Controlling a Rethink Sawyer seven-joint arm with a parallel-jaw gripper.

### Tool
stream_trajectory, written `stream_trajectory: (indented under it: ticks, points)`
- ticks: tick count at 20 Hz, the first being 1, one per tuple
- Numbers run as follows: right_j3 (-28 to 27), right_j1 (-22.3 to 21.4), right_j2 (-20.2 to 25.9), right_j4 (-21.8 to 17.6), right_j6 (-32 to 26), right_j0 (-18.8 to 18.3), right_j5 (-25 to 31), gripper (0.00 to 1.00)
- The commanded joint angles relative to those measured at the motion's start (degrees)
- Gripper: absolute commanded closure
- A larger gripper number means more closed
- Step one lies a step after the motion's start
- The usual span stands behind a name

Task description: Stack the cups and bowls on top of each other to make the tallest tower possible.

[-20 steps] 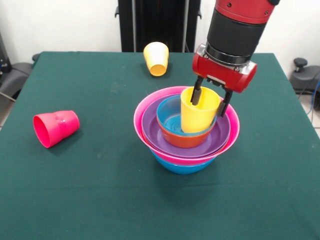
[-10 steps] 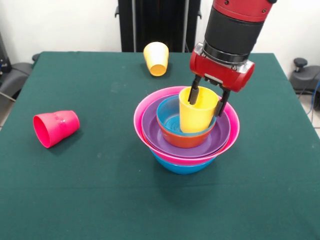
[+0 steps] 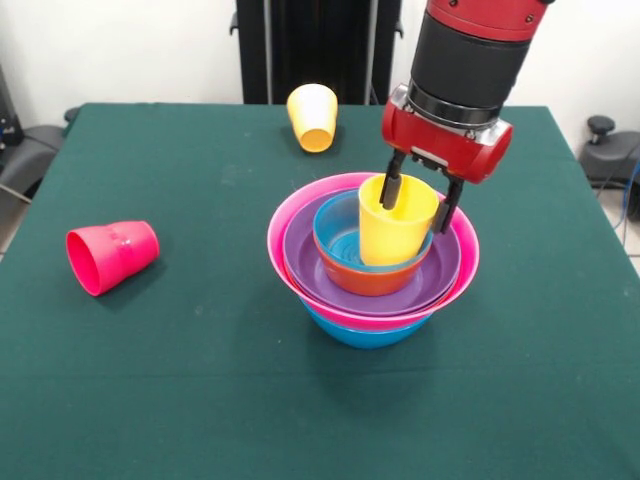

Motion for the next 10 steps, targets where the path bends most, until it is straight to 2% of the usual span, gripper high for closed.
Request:
stream_trajectory:
  ticks: [1,4,10]
  points:
    - [3.5,1.1,3.4,0.9,8.8,0.2,-2.0,0.00]
    - [3.0,-0.2,3.4,1.4,8.7,0.5,-0.6,0.00]
    - [-2.3,-3.5,3.1,2.4,7.0,-0.2,8.7,0.00]
